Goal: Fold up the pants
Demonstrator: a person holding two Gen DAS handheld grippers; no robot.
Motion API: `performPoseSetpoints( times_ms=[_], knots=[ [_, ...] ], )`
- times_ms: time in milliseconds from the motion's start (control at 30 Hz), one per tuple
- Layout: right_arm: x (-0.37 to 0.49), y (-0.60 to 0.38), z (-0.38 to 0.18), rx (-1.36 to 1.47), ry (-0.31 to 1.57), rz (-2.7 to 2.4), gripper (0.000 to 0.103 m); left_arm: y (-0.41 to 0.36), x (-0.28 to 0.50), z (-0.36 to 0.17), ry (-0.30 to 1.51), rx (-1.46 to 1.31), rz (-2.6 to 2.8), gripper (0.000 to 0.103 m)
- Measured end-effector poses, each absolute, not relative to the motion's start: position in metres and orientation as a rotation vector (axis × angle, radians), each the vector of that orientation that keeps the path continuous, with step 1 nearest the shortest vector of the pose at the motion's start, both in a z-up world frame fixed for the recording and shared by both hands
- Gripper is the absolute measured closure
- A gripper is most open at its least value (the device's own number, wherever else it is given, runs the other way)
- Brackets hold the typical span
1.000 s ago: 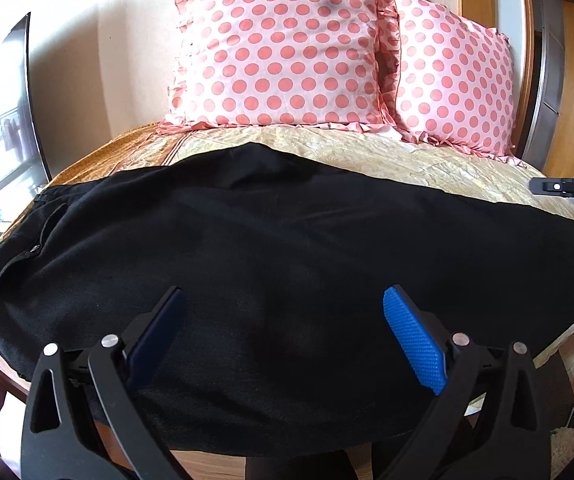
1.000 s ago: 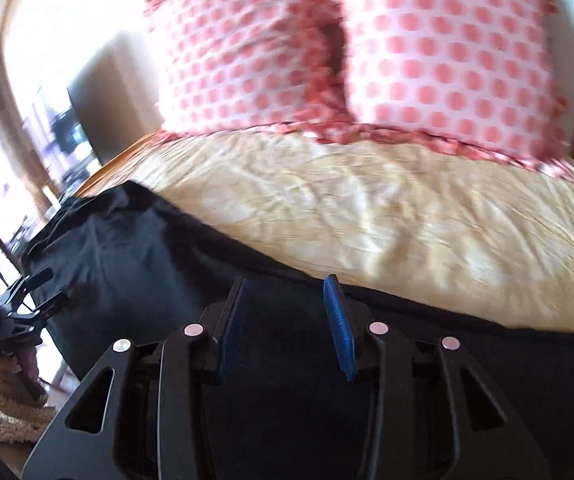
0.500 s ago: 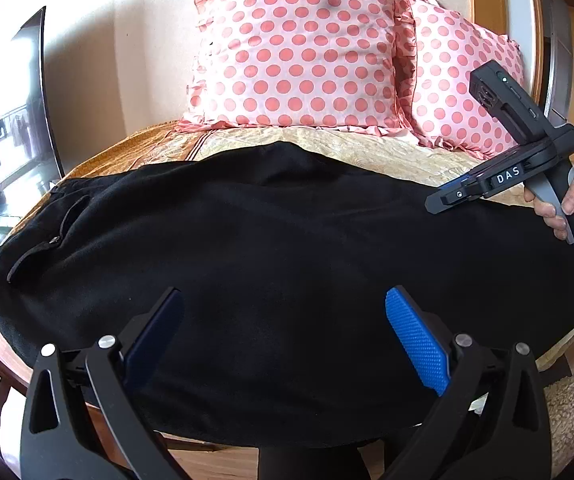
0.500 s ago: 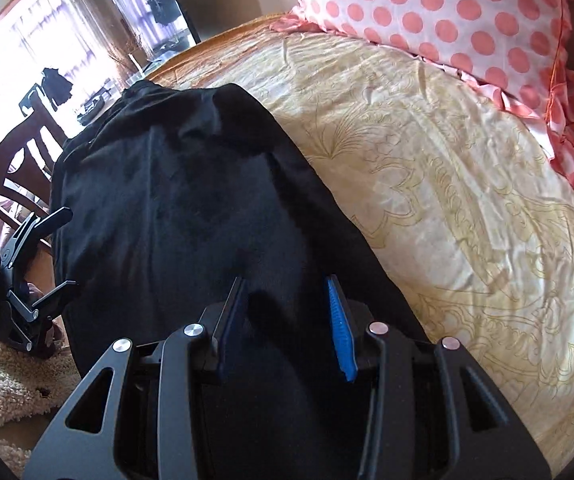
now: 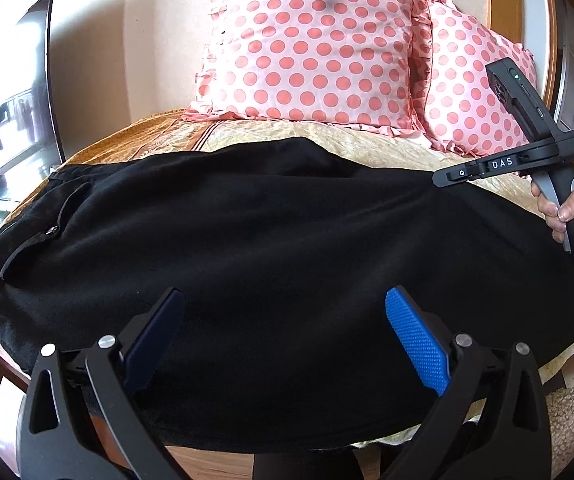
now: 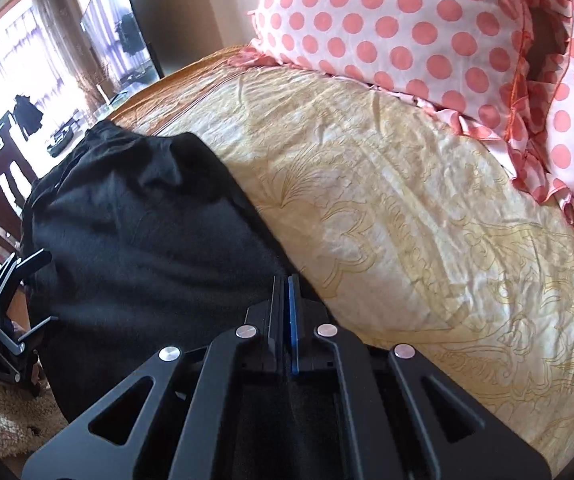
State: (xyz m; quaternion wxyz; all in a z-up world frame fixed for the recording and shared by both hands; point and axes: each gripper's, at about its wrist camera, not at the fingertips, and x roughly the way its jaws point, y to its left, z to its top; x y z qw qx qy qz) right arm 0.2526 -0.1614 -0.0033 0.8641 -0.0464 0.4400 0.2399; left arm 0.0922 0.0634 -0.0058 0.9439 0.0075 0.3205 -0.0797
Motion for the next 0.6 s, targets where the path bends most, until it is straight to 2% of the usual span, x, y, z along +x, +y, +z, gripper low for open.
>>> performPoseSetpoints(
  times_ms=[167,200,333,600],
  knots=[
    [0.252,-0.145,-0.023,-0.168,0.949,0.469,0.101,0.067,0.09,-0.008,0.668,0.011,-0.146,0.002],
    [0.251,-0.147,-0.021,-0.156,0.951,0.46,0.098,0.067,0.09,-0.009,0.67,0.013,-0.143,0.002],
    [0.239,-0.177,-0.002,-0.084,0.88,0.392,0.067,0.067,0.088,-0.009,0.669,0.015,-0.145,0.002],
    [0.177,-0.209,0.002,-0.093,0.865,0.442,0.066,0.061,0.087,-0.007,0.656,-0.007,-0.182,0.002]
  ],
)
